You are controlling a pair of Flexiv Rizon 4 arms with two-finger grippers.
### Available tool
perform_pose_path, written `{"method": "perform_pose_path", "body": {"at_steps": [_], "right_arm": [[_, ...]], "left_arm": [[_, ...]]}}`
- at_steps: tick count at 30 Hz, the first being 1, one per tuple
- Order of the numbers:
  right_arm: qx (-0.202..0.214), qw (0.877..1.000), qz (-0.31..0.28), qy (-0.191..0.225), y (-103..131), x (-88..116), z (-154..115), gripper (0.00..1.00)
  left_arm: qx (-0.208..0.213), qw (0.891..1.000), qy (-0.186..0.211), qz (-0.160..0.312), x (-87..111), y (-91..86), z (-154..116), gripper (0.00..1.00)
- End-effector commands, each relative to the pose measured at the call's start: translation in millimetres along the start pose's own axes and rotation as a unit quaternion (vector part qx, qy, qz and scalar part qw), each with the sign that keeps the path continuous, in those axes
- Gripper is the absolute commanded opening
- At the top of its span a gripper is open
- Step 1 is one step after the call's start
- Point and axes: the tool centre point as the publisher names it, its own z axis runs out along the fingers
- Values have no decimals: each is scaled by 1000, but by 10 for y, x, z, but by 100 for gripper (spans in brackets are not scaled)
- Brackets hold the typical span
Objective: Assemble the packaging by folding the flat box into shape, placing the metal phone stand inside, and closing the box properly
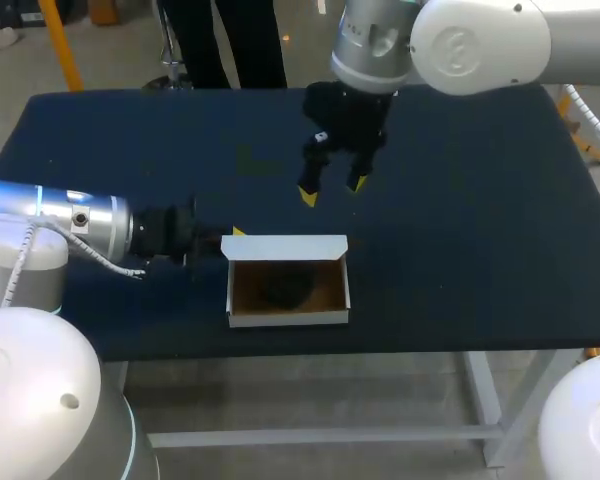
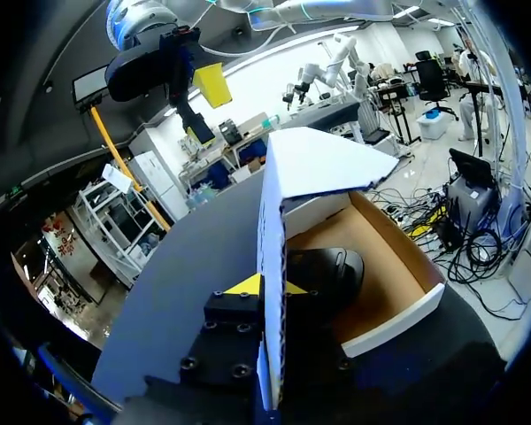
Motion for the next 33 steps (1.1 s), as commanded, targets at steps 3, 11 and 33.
{"method": "perform_pose_path", "body": {"at_steps": [3, 11, 33], "right_arm": [[26, 999, 28, 10, -18, 13, -32, 100], [75, 994, 67, 54, -186, 65, 11, 100], [65, 986, 149, 40, -241, 20, 41, 100]], "left_arm": [[-14, 1000, -19, 20, 158, -23, 11, 0], [-10, 998, -38, 47, 252, -47, 1, 0], [-19, 992, -62, 104, 399, -88, 20, 0]]}}
